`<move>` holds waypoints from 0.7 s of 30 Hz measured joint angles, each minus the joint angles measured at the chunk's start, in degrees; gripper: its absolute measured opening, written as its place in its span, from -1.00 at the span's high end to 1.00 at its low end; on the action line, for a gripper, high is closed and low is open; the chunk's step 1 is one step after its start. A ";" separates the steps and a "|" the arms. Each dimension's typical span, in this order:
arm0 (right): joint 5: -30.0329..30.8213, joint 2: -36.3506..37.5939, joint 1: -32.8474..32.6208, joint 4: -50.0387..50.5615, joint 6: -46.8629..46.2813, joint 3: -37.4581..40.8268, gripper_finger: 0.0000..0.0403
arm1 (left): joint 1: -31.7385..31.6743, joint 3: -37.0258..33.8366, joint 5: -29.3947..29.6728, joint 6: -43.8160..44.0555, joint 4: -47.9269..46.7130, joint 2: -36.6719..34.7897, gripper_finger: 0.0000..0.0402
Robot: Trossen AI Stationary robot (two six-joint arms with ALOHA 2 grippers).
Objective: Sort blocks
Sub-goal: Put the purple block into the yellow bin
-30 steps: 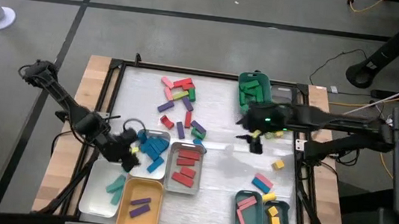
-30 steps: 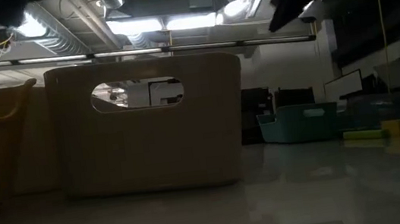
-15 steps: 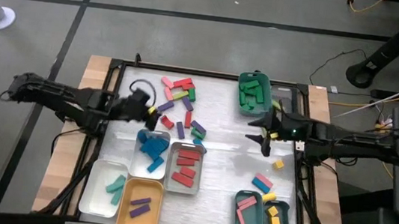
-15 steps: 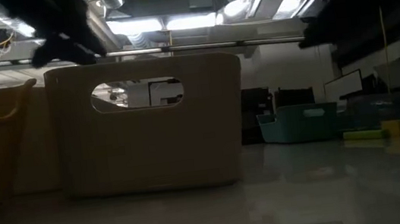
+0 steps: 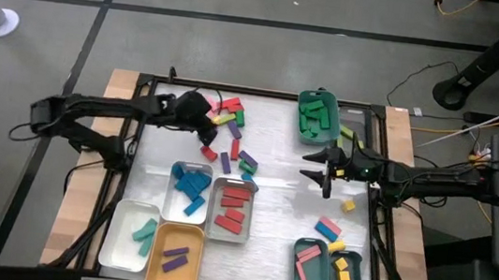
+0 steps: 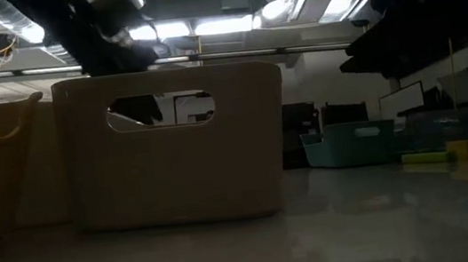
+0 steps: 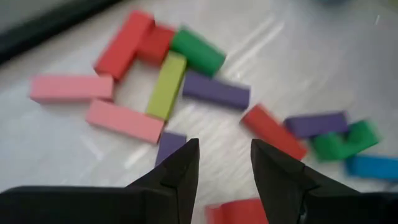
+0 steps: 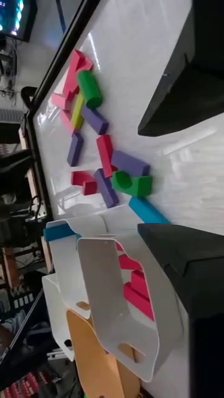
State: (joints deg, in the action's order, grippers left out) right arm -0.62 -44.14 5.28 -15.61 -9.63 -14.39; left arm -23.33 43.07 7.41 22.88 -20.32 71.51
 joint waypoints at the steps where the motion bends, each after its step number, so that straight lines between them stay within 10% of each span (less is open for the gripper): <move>1: 0.00 0.00 0.00 0.07 0.02 0.00 -0.18 | -0.90 0.00 -1.14 -0.85 0.02 1.67 0.33; 21: 0.00 0.00 0.00 0.70 1.66 0.00 -0.18 | -4.52 10.21 -0.63 -11.18 -8.12 22.05 0.33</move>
State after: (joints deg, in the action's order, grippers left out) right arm -0.62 -44.14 5.28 -14.91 -7.97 -14.39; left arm -27.86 53.28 6.78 11.71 -28.44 93.56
